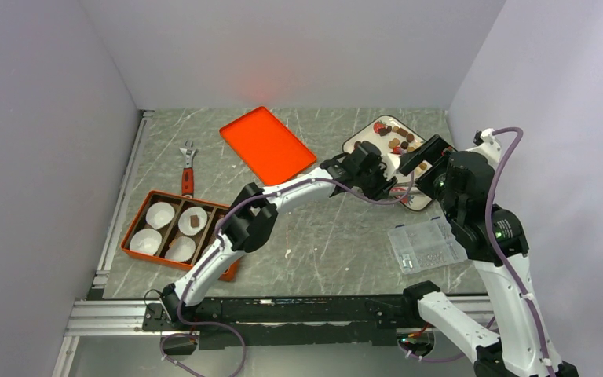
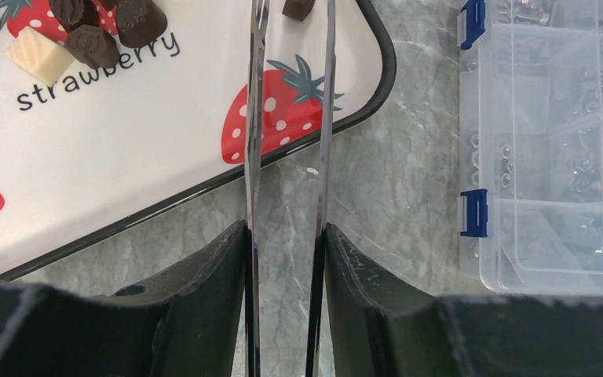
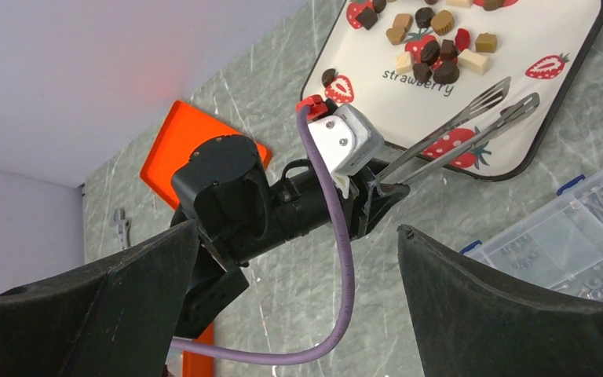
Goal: Pack the chocolate
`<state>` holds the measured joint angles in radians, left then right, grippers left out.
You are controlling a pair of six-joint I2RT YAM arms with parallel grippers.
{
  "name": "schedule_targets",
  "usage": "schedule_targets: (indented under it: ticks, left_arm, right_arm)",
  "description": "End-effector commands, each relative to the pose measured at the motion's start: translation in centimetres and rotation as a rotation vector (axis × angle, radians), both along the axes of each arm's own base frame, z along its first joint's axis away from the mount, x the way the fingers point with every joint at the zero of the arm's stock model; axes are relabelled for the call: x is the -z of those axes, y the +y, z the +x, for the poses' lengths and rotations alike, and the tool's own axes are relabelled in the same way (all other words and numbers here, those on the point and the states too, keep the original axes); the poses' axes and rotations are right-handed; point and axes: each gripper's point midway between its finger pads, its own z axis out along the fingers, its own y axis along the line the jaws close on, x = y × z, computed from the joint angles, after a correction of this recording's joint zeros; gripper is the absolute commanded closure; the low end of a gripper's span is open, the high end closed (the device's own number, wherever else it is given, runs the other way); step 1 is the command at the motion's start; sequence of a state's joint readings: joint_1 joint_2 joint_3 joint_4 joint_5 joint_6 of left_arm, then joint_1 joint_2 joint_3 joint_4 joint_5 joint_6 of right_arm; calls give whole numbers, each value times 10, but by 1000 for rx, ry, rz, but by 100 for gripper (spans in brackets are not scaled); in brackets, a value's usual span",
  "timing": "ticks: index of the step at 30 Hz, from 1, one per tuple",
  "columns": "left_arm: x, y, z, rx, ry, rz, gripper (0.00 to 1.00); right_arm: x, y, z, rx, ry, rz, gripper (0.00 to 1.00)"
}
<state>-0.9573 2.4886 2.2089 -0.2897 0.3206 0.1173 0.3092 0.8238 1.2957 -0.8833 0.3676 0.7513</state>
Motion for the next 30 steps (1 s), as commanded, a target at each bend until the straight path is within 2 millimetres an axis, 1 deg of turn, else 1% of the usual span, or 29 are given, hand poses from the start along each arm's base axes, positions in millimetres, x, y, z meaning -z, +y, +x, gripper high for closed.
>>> schedule_targets:
  ticks: [1,11,16,19,22,26,30]
  left_arm:
    - [-23,-17,2,43,-62,-73,57]
    - [-13,-18,1,37,-118,-24,59]
    - [-12,-17,3,21,-146,-9,64]
    - [-15,-15,6,8,-158,-8,70]
    - [-23,-15,6,4,-165,-18,75]
    - [-39,-11,3,-5,-167,-45,78]
    - [-65,-1,0,-31,-154,-94,78]
  right_arm:
    - [-4,3,1,-20,-11,-5,0]
    - [-1,5,3,-30,-6,-4,0]
    - [0,6,2,-32,-7,-3,0]
    - [0,6,2,-33,-4,-3,0]
    - [0,6,2,-35,-3,-5,0]
    - [0,6,1,-37,-6,-5,0]
    - [0,6,2,-41,-10,-7,0]
